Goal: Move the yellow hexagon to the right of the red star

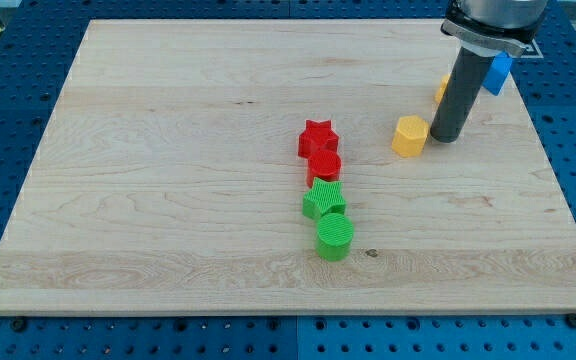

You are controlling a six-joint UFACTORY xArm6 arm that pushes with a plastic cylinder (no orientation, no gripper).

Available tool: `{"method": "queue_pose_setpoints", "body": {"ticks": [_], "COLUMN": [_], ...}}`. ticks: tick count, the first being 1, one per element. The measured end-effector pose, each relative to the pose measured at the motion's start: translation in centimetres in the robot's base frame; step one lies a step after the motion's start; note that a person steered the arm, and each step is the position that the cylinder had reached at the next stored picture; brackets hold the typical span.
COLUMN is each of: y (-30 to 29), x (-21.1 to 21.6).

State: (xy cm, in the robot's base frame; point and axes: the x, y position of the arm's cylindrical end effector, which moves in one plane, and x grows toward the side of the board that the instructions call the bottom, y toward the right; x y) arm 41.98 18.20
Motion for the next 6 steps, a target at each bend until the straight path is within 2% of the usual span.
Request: {"method": "queue_pose_setpoints", "body": {"ticks": [6], "y": [-3.2], "x": [1.4]}}
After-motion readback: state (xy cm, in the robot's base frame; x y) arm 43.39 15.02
